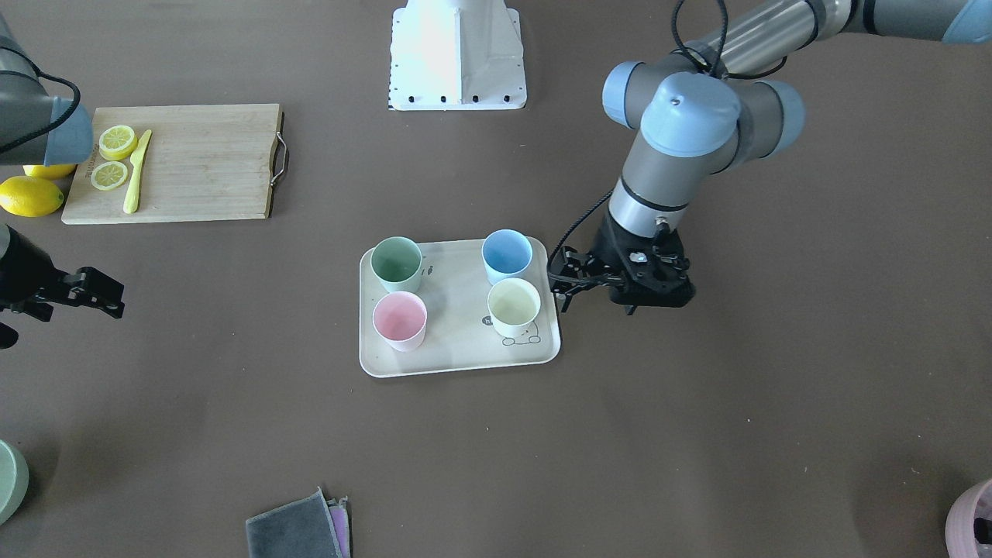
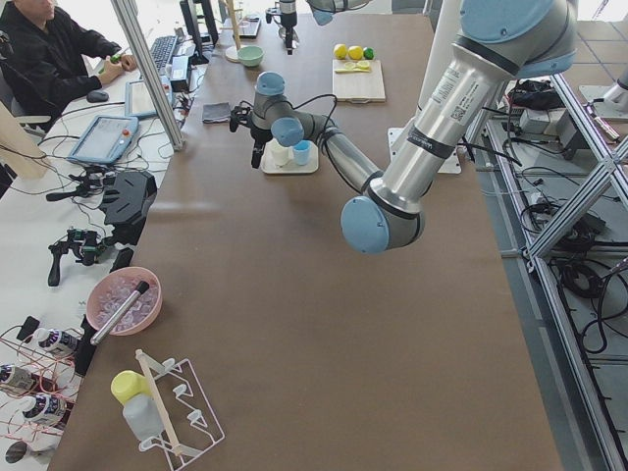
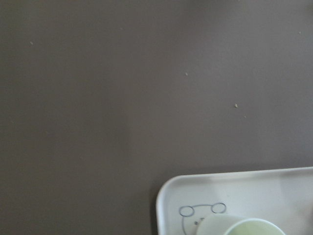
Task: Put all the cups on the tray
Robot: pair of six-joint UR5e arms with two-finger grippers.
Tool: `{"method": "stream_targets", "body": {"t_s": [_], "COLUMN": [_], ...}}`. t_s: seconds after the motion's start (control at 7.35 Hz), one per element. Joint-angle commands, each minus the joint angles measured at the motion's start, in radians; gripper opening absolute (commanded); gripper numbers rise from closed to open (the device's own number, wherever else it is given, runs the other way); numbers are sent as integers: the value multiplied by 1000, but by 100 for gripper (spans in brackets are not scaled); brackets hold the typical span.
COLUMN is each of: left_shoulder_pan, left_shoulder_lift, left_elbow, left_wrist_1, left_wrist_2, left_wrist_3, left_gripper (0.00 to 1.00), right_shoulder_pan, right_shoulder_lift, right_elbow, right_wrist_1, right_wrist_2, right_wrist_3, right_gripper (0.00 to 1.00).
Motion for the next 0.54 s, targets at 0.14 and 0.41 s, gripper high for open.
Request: {"method": "stream_targets", "body": {"t_s": [0.14,0.41], "left_shoulder_pan": [-236,-278], "left_shoulder_lift": [276,358], "left_elbow": [-103,-81], "left_wrist_1": [-10,-53], "left_wrist_2": [-115,-89], "left_wrist_3": [306,310], "left_gripper": [98,98], "right_shoulder_pan": [227,328], "right_shoulder_lift": [-197,-262], "right_elbow": [11,9], "right_wrist_1": [1,-3], "right_wrist_2": [112,106], "right_wrist_3": [-303,-460], "right_gripper": [100,100]}}
